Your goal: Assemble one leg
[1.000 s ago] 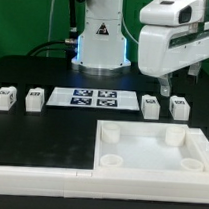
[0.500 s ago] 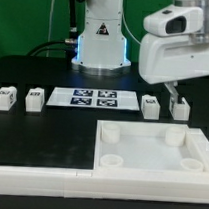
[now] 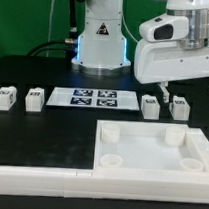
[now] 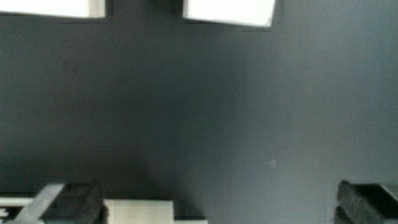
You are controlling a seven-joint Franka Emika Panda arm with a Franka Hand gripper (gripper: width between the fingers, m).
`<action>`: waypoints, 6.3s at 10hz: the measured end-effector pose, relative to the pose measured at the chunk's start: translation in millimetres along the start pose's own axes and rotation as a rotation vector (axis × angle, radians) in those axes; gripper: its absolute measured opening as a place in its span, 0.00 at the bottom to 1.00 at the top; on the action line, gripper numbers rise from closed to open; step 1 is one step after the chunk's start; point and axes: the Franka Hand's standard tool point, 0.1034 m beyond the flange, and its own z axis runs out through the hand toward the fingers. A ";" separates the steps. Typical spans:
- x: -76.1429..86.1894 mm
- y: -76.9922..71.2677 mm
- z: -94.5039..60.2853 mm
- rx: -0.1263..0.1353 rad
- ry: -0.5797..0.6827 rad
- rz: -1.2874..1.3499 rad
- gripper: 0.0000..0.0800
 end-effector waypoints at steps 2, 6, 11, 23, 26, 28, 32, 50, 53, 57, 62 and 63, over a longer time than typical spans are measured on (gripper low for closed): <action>-4.9 0.5 -1.7 -0.009 -0.200 -0.003 0.81; -18.9 -7.0 4.1 -0.015 -0.579 0.042 0.81; -25.9 -12.9 14.9 -0.009 -0.792 0.047 0.81; -60.0 -17.4 45.7 -0.021 -0.796 0.039 0.36; -60.0 -17.4 45.7 -0.021 -0.796 0.039 0.36; -60.0 -17.4 45.7 -0.021 -0.796 0.039 0.36; -40.2 -13.2 18.3 -0.006 -0.810 0.002 0.36; 184.5 45.6 -164.0 0.062 0.210 -0.093 0.36; 187.8 47.6 -161.4 0.053 0.262 -0.090 0.36; 193.8 52.3 -161.4 0.042 0.330 -0.109 0.36; 193.8 52.3 -161.4 0.042 0.330 -0.109 0.36; 193.8 52.3 -161.4 0.042 0.330 -0.109 0.36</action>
Offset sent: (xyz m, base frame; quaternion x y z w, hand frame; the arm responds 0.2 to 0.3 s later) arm 0.0000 0.0000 0.0000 0.0000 -0.1790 0.0000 0.9838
